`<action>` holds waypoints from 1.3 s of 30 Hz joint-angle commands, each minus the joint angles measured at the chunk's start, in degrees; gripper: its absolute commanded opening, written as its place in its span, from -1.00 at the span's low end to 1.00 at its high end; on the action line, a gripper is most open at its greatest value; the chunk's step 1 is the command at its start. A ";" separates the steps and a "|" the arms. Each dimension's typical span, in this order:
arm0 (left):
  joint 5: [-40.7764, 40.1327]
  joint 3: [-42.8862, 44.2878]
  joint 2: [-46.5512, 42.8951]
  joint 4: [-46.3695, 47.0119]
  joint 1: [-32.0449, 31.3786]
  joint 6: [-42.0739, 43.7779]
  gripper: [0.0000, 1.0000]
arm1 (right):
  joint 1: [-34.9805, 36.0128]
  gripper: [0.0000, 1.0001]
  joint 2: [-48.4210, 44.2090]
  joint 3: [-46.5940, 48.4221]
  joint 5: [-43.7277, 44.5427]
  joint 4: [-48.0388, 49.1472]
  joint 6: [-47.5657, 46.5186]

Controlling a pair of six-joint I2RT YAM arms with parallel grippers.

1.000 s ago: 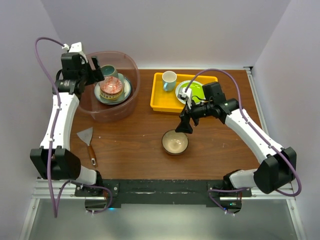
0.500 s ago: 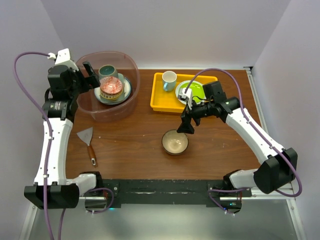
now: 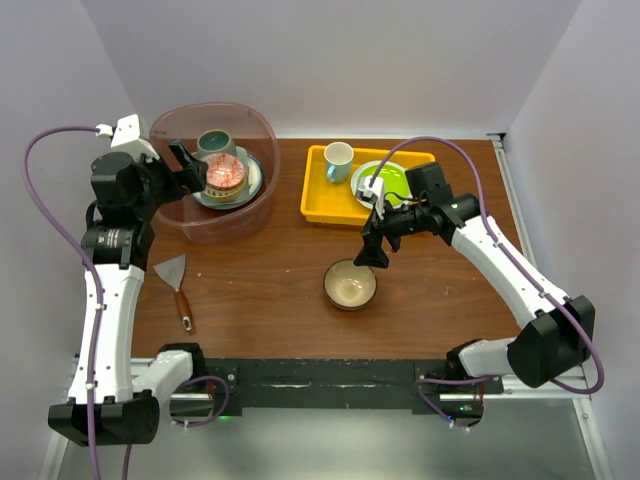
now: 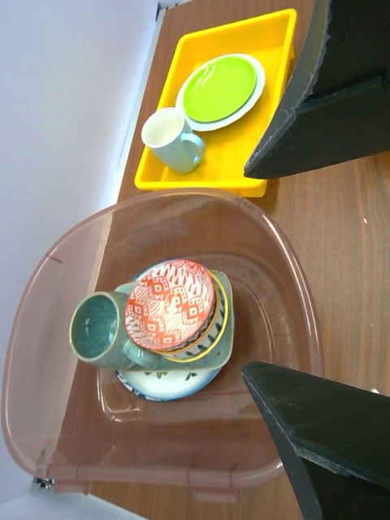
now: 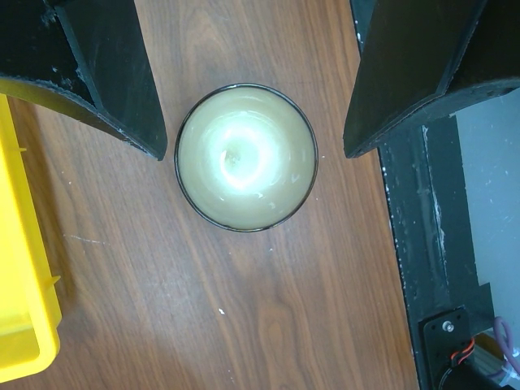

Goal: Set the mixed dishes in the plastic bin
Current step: Pick up the bowl from the center of the board.

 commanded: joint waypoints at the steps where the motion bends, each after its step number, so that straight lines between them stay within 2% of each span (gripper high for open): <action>1: 3.42 -1.62 -2.69 2.78 0.46 -1.35 1.00 | -0.17 0.88 -0.17 -0.56 -0.12 0.44 -0.69; 20: 11.51 -5.67 -8.05 4.80 0.38 -3.11 1.00 | -0.17 0.88 0.62 -2.58 -0.21 1.50 -0.34; 39: 15.46 -8.04 -9.81 7.26 0.38 -4.34 1.00 | -0.08 0.88 1.06 -3.55 -0.30 1.50 -0.86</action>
